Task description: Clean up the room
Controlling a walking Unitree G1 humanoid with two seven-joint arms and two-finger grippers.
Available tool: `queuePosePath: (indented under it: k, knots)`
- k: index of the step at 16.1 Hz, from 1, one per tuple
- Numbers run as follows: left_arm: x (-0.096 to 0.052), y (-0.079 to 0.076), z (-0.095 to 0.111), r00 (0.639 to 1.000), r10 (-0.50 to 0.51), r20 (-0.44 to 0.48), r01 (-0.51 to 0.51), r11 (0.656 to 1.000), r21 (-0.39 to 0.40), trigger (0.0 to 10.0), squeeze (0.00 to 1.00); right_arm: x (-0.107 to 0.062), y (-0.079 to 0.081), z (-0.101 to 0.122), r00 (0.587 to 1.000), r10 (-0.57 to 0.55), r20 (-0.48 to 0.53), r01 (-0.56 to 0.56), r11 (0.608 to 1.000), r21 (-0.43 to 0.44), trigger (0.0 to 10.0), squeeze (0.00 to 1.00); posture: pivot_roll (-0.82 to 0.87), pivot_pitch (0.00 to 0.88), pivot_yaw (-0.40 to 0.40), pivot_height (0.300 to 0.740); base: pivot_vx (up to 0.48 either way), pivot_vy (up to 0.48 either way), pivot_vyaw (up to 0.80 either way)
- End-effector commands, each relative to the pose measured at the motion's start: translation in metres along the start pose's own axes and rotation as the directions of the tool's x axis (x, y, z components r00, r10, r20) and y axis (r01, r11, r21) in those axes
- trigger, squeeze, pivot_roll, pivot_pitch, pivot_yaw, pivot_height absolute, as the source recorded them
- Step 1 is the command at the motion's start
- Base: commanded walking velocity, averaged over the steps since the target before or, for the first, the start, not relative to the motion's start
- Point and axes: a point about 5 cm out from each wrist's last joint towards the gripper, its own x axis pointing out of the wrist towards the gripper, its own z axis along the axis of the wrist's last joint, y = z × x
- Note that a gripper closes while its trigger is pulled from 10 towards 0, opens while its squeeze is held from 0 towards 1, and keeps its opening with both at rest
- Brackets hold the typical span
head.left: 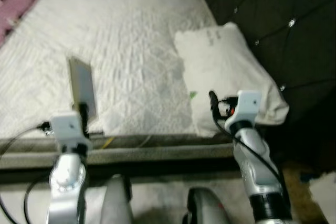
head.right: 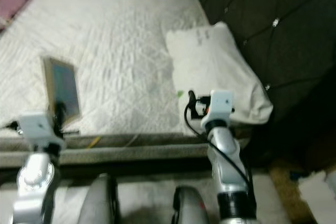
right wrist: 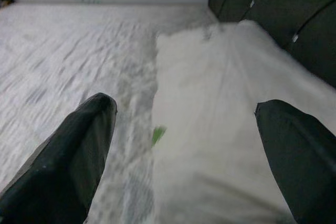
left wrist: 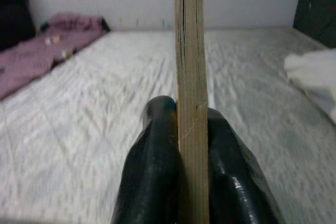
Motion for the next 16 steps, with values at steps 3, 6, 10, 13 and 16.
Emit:
queuePosePath:
  k: [3, 6, 10, 13, 16]
  knots:
    - [0.0021, 0.0031, 0.0115, 0.999, 0.011, 0.046, -0.010, 1.000, -0.005, 10.0, 0.00, -0.0010, 0.0007, 0.0065, 1.000, 0.005, 0.016, -0.006, 1.000, 0.002, 10.0, 0.00, -0.06, 0.097, -0.036, 0.655, 0.000, 0.000, 0.00]
    - [0.0024, 0.0006, 0.0121, 0.999, -0.018, 0.047, 0.019, 1.000, -0.017, 10.0, 0.00, -0.0008, 0.0025, 0.0065, 1.000, 0.014, 0.013, -0.014, 1.000, 0.000, 10.0, 0.00, -0.06, 0.098, -0.038, 0.655, 0.000, 0.000, 0.00]
    - [0.0026, -0.0040, 0.0134, 0.997, -0.052, 0.057, 0.054, 0.998, -0.030, 10.0, 0.00, 0.0001, 0.0044, 0.0068, 1.000, 0.026, 0.010, -0.026, 1.000, -0.016, 10.0, 0.00, -0.06, 0.097, -0.040, 0.655, 0.000, 0.000, 0.00]
    - [0.0033, -0.0056, 0.0136, 0.997, -0.058, 0.056, 0.060, 0.998, -0.036, 10.0, 0.00, 0.0005, 0.0046, 0.0074, 1.000, 0.029, 0.009, -0.029, 0.999, -0.017, 10.0, 0.00, -0.07, 0.095, -0.042, 0.655, 0.263, 0.000, 0.00]
    - [0.0033, -0.0067, 0.0141, 0.996, -0.069, 0.053, 0.071, 0.997, -0.041, 10.0, 0.00, 0.0014, 0.0057, 0.0084, 0.999, 0.034, 0.004, -0.034, 0.999, -0.016, 10.0, 0.00, -0.07, 0.094, -0.044, 0.655, 0.299, 0.000, 0.00]
